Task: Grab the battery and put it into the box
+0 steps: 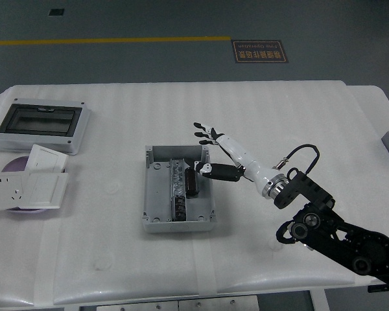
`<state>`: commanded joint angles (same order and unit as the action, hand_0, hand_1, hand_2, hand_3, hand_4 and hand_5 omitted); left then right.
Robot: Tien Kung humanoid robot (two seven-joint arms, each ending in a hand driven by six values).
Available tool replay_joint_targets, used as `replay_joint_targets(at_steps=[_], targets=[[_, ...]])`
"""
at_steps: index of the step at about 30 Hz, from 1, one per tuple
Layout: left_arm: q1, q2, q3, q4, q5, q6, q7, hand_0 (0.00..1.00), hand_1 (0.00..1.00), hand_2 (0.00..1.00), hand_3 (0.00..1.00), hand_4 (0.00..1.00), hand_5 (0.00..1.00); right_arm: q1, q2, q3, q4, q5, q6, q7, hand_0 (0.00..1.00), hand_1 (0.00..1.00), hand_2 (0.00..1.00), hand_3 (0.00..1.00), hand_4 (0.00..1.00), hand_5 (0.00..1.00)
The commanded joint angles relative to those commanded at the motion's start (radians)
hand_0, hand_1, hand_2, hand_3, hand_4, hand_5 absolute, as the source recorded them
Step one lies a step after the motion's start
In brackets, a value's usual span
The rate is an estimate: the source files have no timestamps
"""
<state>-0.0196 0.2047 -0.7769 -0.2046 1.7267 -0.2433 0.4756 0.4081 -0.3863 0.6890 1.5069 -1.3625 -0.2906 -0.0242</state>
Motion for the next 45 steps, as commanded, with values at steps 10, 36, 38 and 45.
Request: replay_joint_targets(at_steps=[10, 36, 38, 45], targets=[[0.010, -0.005, -0.001, -0.001, 0.009, 0.010, -0.025, 0.684, 0.699, 0.626, 0.638, 0.620, 0.222, -0.038, -0.060, 0.240, 0.013, 0.146, 0.022, 0.059, 0.984, 0.871, 0.925, 0.998, 0.783, 0.518], [0.005, 0.039, -0.060, -0.006, 0.043, -0.013, -0.057, 0.659, 0.658, 0.614, 0.619, 0.623, 0.218, -0.232, -0.150, 0.832, 0.057, 0.494, 0.035, 0.182, 0.866, 0.778, 0.822, 0.891, 0.787, 0.594], [0.003, 0.039, -0.068, -0.005, 0.047, -0.040, -0.014, 0.659, 0.658, 0.614, 0.619, 0.623, 0.218, -0.236, -0.149, 0.835, 0.055, 0.495, 0.035, 0.182, 0.866, 0.778, 0.822, 0.891, 0.787, 0.594], [0.002, 0.036, -0.070, -0.003, 0.057, -0.048, 0.016, 0.679, 0.693, 0.656, 0.641, 0.628, 0.210, -0.245, -0.143, 0.839, 0.044, 0.499, 0.036, 0.184, 0.865, 0.774, 0.818, 0.884, 0.788, 0.599]])
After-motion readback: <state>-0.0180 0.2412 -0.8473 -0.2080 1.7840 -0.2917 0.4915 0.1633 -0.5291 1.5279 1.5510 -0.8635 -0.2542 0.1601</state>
